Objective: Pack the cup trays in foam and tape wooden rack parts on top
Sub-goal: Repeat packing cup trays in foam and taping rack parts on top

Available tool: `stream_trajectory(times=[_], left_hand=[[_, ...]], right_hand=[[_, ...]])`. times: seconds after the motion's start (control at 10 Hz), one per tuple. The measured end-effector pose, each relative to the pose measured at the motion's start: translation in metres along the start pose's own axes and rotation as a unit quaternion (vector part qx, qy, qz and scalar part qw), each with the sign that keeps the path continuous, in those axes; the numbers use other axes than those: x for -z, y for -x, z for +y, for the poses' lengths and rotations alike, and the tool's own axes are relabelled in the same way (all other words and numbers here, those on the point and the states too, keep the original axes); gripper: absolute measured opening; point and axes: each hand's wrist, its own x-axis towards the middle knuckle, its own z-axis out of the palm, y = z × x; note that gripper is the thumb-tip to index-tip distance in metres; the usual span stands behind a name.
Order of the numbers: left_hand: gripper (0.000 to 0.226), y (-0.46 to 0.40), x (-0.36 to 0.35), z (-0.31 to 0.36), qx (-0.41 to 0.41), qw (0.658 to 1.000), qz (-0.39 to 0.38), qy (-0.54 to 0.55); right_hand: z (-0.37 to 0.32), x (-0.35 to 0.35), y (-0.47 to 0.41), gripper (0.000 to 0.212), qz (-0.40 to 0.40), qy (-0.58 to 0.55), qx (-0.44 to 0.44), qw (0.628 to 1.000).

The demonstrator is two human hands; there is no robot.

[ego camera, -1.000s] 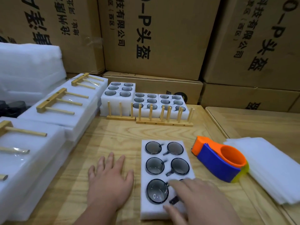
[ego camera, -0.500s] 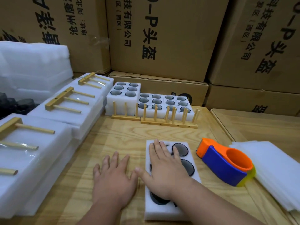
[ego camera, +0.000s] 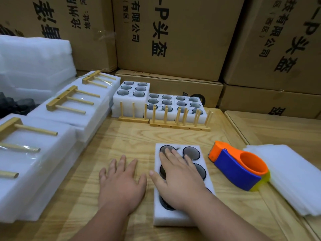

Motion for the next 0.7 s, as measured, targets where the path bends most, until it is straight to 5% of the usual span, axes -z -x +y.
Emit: stream_trajectory(times=[0.2,0.7], left_hand=[[0.072,0.0,0.002,0.002,0.002,1.0,0.001,0.004],[0.071,-0.001,0.003,0.0,-0.001,1.0,0.003,0.003]], right_hand=[[0.028,0.019,0.003,0.069,-0.021,0.005,-0.018,1.0],[0.035,0.013,0.024,0.074,-0.029,-0.032,-0.045,0.998]])
